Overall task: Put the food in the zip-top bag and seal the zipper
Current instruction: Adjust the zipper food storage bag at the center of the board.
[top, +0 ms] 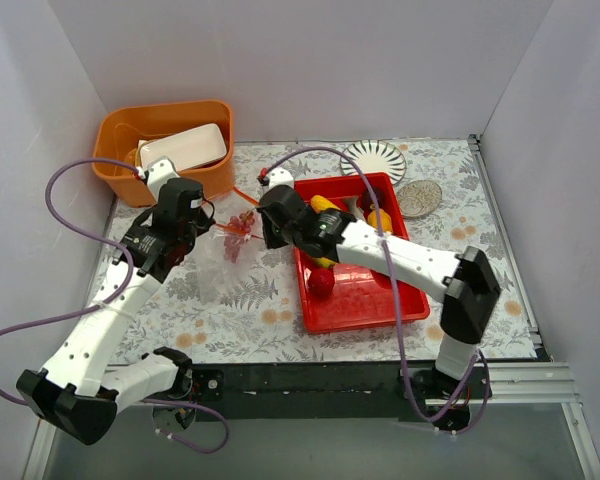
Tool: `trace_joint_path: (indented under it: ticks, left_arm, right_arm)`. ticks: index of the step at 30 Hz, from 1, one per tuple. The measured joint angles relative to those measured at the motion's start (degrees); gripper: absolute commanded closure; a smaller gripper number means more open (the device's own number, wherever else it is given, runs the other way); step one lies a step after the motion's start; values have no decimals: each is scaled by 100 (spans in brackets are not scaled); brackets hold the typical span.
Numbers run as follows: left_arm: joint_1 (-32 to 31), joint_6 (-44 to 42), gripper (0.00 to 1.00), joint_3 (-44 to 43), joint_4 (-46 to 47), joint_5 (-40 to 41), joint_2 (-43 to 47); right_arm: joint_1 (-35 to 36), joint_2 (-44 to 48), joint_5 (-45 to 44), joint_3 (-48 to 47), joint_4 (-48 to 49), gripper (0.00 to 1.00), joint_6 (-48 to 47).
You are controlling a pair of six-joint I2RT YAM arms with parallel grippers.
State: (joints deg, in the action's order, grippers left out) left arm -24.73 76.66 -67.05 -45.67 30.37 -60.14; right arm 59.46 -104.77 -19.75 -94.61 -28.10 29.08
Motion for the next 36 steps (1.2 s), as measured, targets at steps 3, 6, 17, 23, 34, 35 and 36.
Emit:
trace_joint_path:
  ticks: [3, 6, 17, 23, 34, 35, 36]
  left_arm:
    - [13, -70, 100, -203, 7, -79, -72]
    - [76, -72, 100, -164, 46, -98, -205]
    - [632, -227, 100, -481, 103, -529, -831]
    - [1176, -562, 100, -1239, 85, -1303, -1495]
    - [1388, -590, 100, -236, 199, -2400, -2061]
    - [1401, -590, 100, -188, 247, -2441, -1993]
    - [1408, -592, 100, -157, 254, -2468, -1934]
  right_arm:
    - [74, 857, -24, 962, 868, 92, -63]
    - [153, 1464, 39, 1143, 1163, 92, -293]
    - [249, 645, 404, -372, 330, 89, -968]
    - [350, 643, 518, -769, 155, 89, -1147]
    - [-238, 131, 1182, -1757, -326, 37, -1176]
    - [-339, 103, 1335, -1646, -289, 33, -1043]
    - [-466, 114, 1530, -1392, -199, 29, -894]
